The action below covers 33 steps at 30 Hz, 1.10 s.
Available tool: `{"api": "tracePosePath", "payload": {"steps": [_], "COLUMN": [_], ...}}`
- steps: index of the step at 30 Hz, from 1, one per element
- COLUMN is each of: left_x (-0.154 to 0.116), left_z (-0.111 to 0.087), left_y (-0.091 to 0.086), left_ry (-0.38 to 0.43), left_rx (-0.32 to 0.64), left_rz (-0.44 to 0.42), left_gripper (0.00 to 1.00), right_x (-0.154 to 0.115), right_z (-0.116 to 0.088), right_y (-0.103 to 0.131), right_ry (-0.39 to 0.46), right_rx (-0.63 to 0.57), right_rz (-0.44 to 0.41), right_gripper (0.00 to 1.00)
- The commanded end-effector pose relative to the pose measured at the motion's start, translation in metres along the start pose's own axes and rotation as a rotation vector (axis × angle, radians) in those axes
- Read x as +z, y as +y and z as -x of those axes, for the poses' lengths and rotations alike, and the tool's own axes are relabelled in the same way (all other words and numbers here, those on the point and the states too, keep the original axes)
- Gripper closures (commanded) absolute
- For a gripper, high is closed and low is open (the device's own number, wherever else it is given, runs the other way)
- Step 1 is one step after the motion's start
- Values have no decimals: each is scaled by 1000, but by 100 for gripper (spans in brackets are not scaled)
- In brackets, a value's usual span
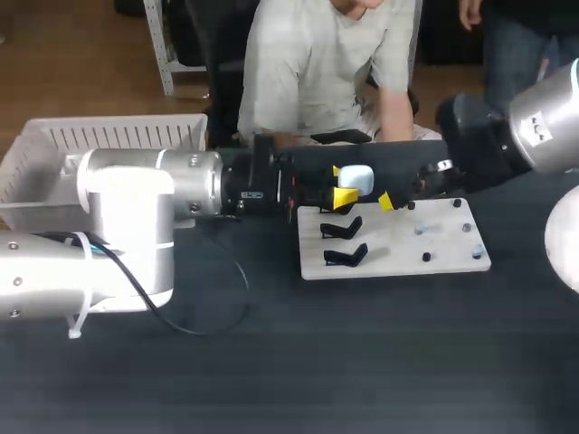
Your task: Pick up each earbud case from the left stands, insert the matching earbuds, close the lid, and place the case in the box.
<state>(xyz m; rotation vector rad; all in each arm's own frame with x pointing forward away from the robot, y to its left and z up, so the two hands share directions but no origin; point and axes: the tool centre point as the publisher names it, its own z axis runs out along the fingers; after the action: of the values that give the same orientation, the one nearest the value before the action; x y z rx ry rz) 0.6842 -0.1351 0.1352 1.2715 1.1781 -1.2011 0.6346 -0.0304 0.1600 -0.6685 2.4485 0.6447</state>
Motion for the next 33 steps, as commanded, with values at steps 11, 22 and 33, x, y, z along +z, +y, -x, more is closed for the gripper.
{"api": "tracePosePath", "payload": {"steps": [11, 22, 33], "left_x": [5, 5, 5], "left_z": [-1, -1, -1], "left_y": [0, 0, 0], "left_ry": [-8, -8, -8], "left_rx": [-1, -1, -1], "left_rz": [2, 2, 2], "left_gripper": [100, 100, 100], "right_x": [11, 21, 29], "right_z": [14, 26, 31], "right_y": [-1, -1, -5], "right_ry": [16, 28, 41], "right_rx": [20, 26, 39], "right_rz": [-11, -5, -4], "right_gripper": [0, 0, 0]}}
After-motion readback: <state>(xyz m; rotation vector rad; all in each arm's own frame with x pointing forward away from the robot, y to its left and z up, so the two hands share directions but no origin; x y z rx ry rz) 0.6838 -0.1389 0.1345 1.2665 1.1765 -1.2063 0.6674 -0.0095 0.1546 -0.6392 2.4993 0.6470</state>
